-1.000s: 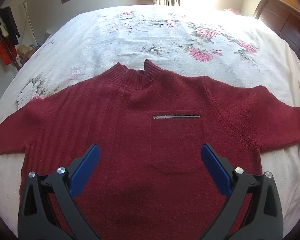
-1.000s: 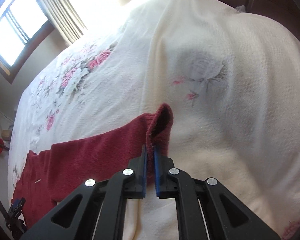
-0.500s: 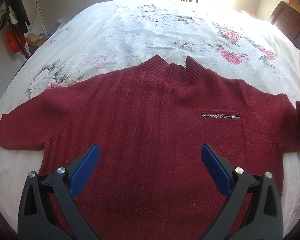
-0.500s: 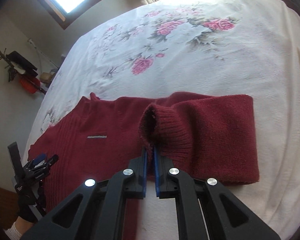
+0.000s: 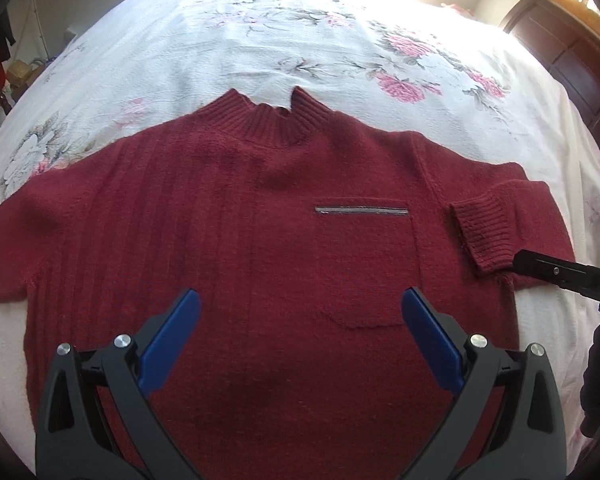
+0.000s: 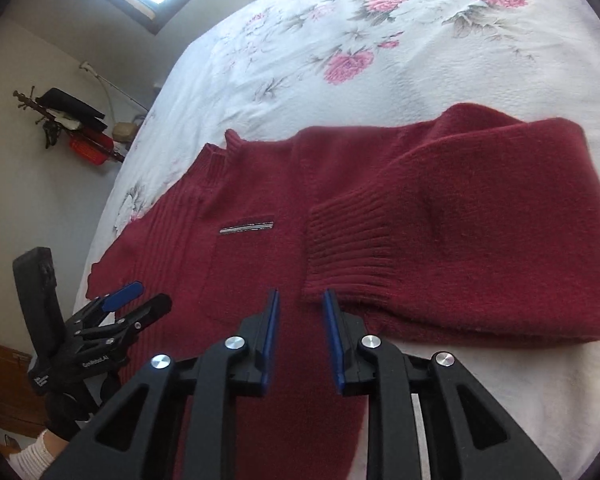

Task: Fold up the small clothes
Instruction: 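Fold the held sleeve across the sweater body with the right tool, then grasp the other sleeve cuff with the left tool and lay it across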

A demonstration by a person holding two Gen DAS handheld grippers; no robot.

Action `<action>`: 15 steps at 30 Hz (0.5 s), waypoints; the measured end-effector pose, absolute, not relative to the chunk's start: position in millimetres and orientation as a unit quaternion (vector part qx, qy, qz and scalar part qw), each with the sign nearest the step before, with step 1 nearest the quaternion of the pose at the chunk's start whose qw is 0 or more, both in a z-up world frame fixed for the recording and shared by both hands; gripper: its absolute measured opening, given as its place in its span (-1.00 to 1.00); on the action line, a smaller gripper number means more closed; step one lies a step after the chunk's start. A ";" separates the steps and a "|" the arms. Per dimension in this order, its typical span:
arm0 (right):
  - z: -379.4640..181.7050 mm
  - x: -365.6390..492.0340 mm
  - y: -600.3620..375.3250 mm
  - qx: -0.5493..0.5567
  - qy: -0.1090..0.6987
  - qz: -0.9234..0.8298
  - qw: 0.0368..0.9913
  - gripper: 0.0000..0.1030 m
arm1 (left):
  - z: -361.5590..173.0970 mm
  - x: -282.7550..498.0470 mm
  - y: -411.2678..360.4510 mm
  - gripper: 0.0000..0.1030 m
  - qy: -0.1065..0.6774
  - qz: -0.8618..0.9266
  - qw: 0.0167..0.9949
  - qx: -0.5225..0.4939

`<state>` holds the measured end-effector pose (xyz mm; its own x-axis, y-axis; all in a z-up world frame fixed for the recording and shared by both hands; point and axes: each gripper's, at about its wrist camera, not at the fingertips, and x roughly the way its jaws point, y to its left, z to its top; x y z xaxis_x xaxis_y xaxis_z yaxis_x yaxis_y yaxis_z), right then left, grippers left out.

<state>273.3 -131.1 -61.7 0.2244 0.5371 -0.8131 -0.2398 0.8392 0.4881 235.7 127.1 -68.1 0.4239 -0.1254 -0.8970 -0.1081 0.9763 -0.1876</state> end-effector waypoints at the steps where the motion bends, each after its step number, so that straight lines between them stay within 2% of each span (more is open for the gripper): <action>1: -58.7 268.2 -141.9 0.128 0.565 0.243 0.778 -0.55 | -69.5 240.3 115.1 0.94 0.541 -0.023 0.833 -0.116; 9: -71.3 231.9 -220.0 0.130 0.562 0.194 0.794 -0.53 | -102.4 291.7 25.9 0.86 0.598 -0.133 0.762 -0.208; 10: -74.1 228.9 -226.6 0.136 0.561 0.194 0.793 -0.53 | -108.1 296.7 19.8 0.77 0.606 -0.133 0.754 -0.216; 11: -75.9 225.9 -231.4 0.140 0.559 0.194 0.794 -0.52 | -113.5 299.8 15.4 0.55 0.613 -0.131 0.746 -0.227; 15: -81.0 216.9 -238.6 0.120 0.547 0.192 0.806 -0.45 | -118.7 310.2 3.5 0.29 0.612 -0.127 0.744 -0.234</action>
